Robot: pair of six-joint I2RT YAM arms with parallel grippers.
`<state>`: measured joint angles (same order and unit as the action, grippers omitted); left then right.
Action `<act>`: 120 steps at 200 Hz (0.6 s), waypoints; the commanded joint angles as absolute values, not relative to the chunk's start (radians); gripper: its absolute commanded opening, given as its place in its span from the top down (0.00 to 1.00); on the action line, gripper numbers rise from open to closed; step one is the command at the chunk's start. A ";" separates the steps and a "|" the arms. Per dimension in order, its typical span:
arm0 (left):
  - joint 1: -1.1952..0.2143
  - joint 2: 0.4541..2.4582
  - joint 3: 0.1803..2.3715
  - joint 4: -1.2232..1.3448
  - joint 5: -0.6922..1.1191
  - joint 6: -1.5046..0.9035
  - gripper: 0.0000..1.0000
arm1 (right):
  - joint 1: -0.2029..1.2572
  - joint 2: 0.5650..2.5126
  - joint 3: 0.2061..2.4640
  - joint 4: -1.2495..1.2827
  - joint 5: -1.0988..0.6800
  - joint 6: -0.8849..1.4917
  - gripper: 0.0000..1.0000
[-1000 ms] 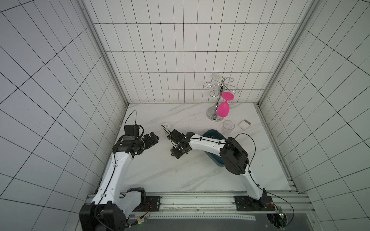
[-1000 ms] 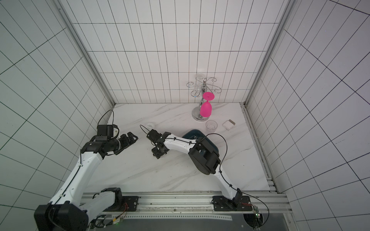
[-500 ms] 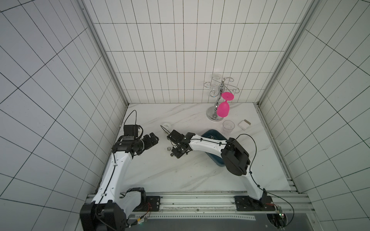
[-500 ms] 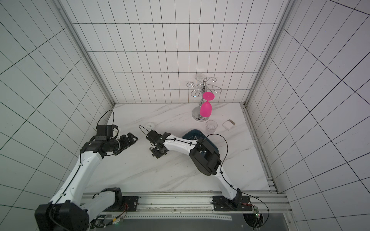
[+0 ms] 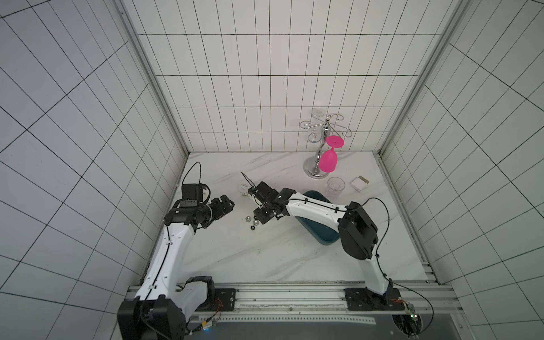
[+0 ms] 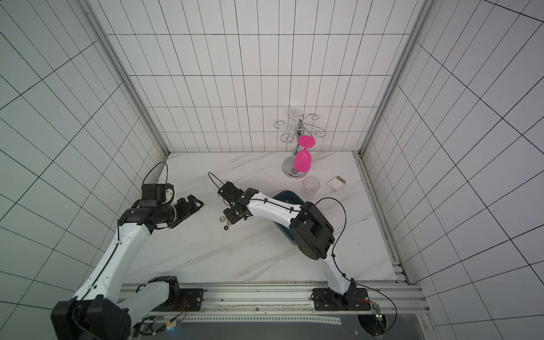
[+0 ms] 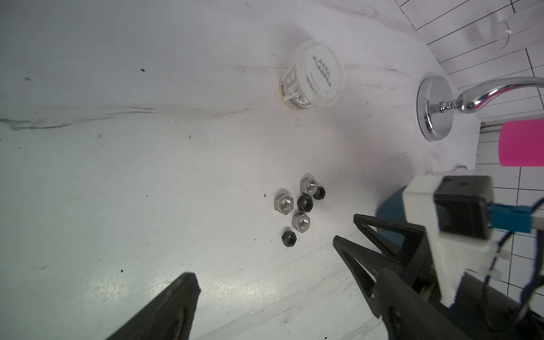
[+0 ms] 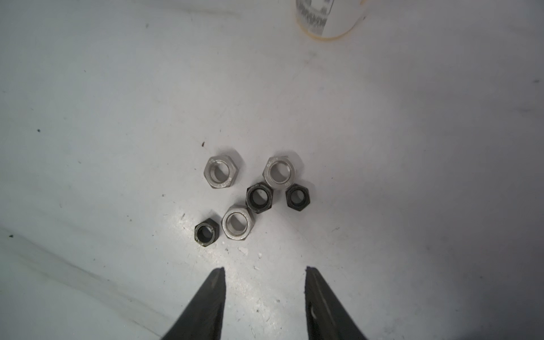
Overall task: Put the nuts on the desktop into the storage box
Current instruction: Pick up the nut from the center of the board.
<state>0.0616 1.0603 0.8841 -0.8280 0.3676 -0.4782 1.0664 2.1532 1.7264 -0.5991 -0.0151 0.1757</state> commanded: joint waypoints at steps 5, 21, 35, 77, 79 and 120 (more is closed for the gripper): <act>0.061 1.053 0.905 -0.826 0.353 -0.466 0.02 | 1.073 2.200 1.760 -0.626 -0.028 0.180 0.52; 0.062 1.060 0.909 -0.829 0.352 -0.465 0.02 | 1.077 2.212 1.779 -0.626 -0.029 0.191 0.49; 0.061 1.064 0.913 -0.829 0.353 -0.463 0.02 | 1.080 2.225 1.801 -0.627 -0.031 0.197 0.49; 0.063 1.066 0.916 -0.837 0.348 -0.451 0.02 | 1.086 2.275 1.851 -0.650 -0.034 0.207 0.49; 0.063 1.066 0.916 -0.836 0.346 -0.451 0.02 | 1.086 2.278 1.853 -0.650 -0.035 0.208 0.49; 0.063 1.062 0.905 -0.842 0.341 -0.443 0.02 | 1.095 2.315 1.908 -0.672 -0.029 0.231 0.50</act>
